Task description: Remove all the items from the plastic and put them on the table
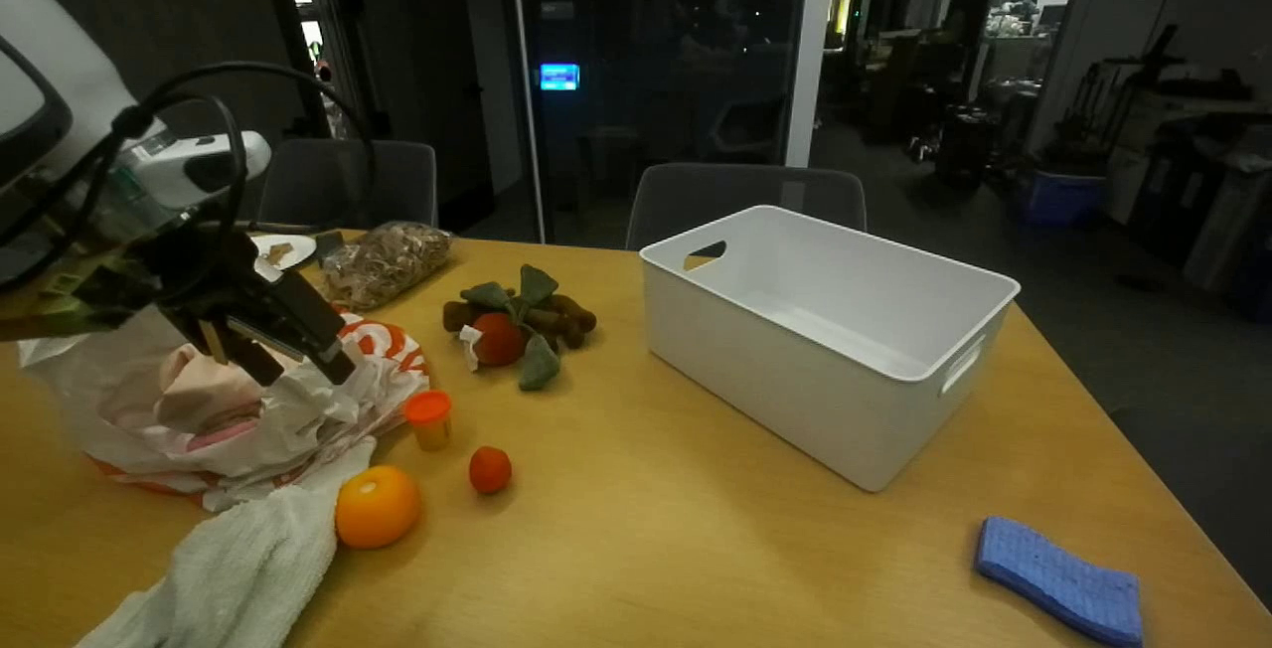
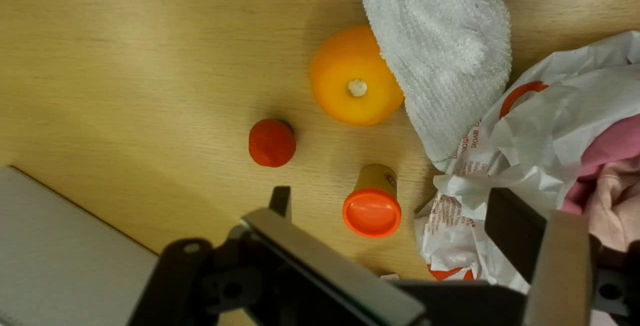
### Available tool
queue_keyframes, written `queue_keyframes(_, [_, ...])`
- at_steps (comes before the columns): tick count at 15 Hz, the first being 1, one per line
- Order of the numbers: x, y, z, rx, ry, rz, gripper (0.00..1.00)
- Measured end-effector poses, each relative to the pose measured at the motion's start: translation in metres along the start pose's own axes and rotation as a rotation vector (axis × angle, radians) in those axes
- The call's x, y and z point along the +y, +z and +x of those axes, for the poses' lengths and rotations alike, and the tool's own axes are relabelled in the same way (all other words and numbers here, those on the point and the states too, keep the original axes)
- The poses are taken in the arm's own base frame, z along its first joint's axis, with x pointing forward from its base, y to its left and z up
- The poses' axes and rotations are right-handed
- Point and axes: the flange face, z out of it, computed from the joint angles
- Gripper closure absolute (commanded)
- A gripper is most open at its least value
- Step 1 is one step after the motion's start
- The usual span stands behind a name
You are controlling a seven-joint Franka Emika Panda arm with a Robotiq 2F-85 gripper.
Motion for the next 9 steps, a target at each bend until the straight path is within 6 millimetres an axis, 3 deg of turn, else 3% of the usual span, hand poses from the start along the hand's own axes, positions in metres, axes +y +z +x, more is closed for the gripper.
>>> queue_keyframes(4, [-0.007,-0.007,0.01,0.031,-0.039,0.04,0.0])
queue_keyframes(9, [-0.048,-0.067,0.041,0.137,-0.155,0.212,0.0])
